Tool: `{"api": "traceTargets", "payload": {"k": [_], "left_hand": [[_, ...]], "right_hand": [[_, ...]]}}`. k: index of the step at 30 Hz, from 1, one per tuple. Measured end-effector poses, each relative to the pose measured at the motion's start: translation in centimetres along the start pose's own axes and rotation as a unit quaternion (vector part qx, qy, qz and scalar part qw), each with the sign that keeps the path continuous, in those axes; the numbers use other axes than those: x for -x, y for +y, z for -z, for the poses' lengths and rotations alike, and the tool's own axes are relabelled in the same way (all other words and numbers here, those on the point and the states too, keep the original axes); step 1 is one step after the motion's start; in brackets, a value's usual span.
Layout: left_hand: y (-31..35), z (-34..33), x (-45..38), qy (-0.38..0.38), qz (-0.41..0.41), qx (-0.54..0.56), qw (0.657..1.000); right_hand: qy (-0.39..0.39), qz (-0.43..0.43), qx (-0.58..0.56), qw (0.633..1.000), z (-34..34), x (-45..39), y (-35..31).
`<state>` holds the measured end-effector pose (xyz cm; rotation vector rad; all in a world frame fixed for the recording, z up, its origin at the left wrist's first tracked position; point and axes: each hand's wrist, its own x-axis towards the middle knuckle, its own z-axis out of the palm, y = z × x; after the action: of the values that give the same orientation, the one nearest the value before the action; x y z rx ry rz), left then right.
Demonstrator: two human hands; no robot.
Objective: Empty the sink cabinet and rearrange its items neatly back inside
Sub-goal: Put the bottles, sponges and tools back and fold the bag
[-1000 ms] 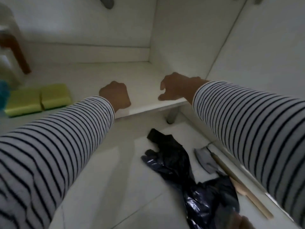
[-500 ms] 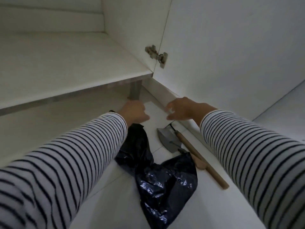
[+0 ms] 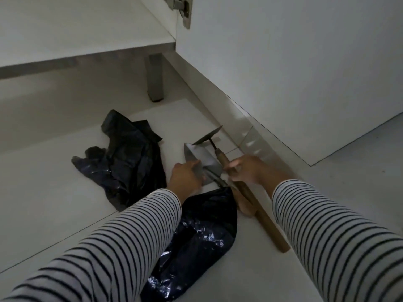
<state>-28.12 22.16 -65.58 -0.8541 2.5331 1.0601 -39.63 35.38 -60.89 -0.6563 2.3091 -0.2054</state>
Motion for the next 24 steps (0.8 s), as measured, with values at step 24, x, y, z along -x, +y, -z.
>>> {"api": "traceTargets", "payload": {"k": [24], "left_hand": [[-2.6,6.8,0.5,0.135,0.032,0.245,0.96]], "right_hand": [[-0.044,0.125,-0.127,0.983,2.6,-1.2,-3.5]]}}
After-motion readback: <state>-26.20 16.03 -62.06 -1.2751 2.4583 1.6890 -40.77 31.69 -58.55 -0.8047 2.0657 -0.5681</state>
